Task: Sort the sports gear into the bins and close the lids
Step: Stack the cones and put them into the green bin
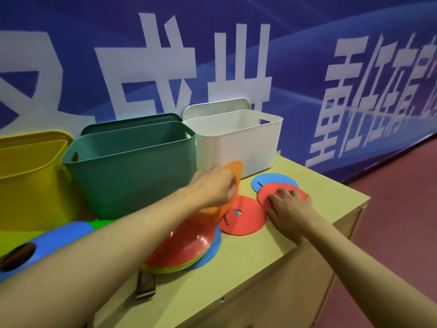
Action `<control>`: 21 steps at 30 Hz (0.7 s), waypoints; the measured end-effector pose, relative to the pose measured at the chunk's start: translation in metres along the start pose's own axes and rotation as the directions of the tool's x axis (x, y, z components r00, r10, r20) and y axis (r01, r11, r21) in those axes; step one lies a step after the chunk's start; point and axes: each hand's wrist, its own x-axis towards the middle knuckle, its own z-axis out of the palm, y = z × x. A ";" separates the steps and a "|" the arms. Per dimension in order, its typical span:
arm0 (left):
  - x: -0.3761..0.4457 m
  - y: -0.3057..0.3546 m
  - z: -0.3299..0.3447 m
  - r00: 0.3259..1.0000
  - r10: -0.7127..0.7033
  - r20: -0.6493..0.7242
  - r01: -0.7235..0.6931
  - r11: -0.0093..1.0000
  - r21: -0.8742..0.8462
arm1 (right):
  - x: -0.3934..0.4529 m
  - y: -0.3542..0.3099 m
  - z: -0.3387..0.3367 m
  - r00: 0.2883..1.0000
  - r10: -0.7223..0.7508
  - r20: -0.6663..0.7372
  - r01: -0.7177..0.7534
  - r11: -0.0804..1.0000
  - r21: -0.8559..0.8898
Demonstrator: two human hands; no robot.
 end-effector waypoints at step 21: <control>-0.093 -0.225 -0.121 0.850 -0.478 -0.223 0.491 0.871 0.005 | -0.041 -0.181 -0.062 0.755 -0.590 -0.288 0.639 0.760 0.120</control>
